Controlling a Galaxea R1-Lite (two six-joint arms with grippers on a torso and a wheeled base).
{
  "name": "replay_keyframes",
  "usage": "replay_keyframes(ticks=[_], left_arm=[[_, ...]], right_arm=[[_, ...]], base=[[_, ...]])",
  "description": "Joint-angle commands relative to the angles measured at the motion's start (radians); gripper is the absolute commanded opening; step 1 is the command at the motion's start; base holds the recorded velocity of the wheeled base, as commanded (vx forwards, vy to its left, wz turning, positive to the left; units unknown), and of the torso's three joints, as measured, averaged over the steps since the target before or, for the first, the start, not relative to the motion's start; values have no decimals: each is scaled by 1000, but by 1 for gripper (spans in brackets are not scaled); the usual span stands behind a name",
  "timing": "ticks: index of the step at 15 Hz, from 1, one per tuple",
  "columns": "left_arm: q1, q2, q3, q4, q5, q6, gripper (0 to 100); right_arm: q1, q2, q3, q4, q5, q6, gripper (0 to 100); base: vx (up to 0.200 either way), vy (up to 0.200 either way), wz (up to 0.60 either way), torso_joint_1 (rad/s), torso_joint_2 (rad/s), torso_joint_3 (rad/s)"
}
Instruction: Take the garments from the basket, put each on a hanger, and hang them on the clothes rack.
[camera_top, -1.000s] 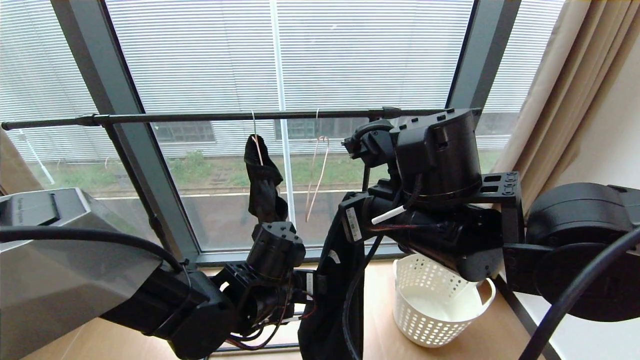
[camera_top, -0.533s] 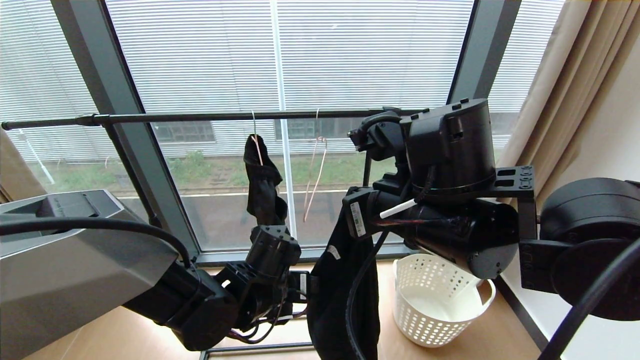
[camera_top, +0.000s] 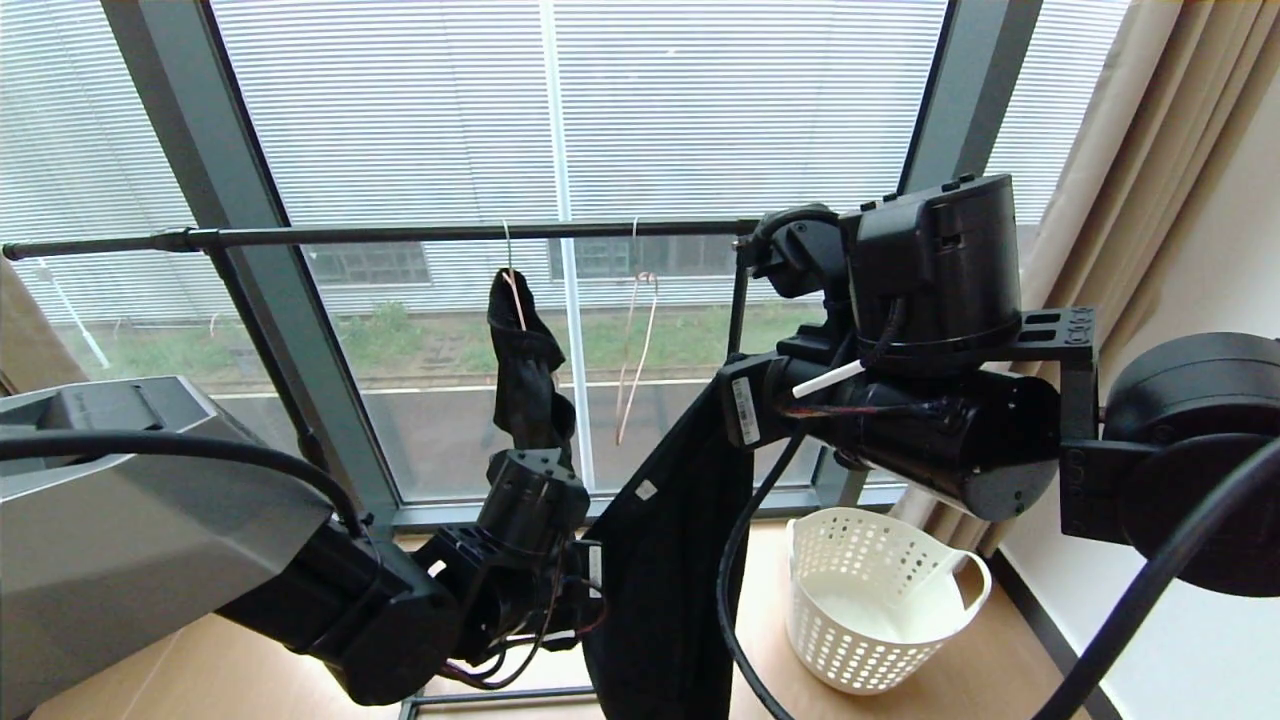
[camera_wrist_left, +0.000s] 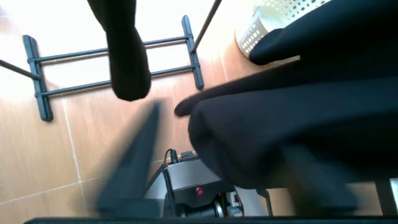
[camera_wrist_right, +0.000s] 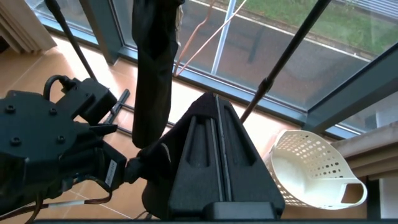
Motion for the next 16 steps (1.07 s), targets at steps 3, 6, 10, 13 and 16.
replay_keyframes(ticks=[3, 6, 10, 13, 16], left_arm=[[3, -154, 43, 9, 1, 2, 0], [45, -244, 50, 16, 0, 113, 0], [55, -314, -78, 214, -3, 136, 0], [51, -340, -251, 420, -9, 139, 0], [43, -340, -392, 592, -19, 162, 0]], right_arm=[[-96, -4, 2, -1, -2, -58, 0], [-125, -4, 19, -3, -2, -111, 0], [-149, -36, 94, -3, -16, -227, 0], [-149, -53, 146, -39, -16, -275, 0], [-146, -54, 171, -96, -19, -290, 0]], base=[[0, 0, 0, 0, 0, 0], [0, 0, 0, 0, 0, 0], [0, 0, 0, 0, 0, 0], [0, 0, 0, 0, 0, 0], [0, 0, 0, 0, 0, 0]])
